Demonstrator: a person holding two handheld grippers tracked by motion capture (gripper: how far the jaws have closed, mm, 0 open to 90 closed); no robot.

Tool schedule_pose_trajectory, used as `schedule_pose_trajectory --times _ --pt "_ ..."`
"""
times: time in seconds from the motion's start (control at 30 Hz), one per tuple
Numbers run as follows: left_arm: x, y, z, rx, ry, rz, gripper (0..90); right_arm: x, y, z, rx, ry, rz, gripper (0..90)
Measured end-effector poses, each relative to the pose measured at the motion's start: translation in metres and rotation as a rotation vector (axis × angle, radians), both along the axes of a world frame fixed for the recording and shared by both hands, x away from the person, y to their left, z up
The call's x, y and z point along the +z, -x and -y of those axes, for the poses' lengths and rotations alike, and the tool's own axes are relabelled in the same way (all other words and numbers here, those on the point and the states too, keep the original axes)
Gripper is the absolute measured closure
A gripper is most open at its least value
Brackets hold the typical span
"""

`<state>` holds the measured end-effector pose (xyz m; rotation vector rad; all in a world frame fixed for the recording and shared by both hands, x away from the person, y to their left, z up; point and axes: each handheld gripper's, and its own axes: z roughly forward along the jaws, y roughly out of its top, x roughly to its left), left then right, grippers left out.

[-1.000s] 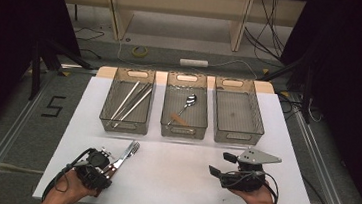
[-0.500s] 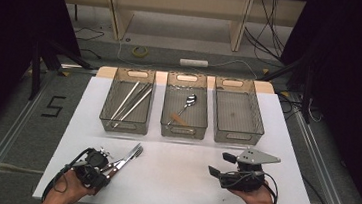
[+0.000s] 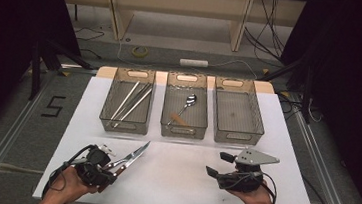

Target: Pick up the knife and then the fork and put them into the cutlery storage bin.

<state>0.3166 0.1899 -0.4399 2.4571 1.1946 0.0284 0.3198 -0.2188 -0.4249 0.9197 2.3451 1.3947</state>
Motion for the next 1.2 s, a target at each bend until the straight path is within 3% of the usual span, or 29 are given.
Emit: schedule_pose_trajectory --times 0.27,0.47,0.87,1.1,1.2 --pt "0.003 -0.007 0.032 -0.108 0.046 -0.023 75.6 0.007 0.009 -0.018 0.078 0.014 0.027 30.4" --pt "0.009 -0.014 0.058 -0.191 0.051 -0.023 75.5 0.01 0.016 -0.033 0.143 0.047 0.053 30.4" --pt "0.013 -0.025 0.102 -0.312 0.034 -0.031 75.5 0.004 0.023 -0.061 0.254 0.173 0.089 30.6" --pt "0.014 -0.032 0.123 -0.358 0.022 -0.044 75.5 -0.004 0.026 -0.074 0.292 0.288 0.132 31.2" --pt "0.013 -0.031 0.131 -0.379 0.043 -0.064 75.5 -0.005 0.026 -0.078 0.312 0.311 0.158 31.7"
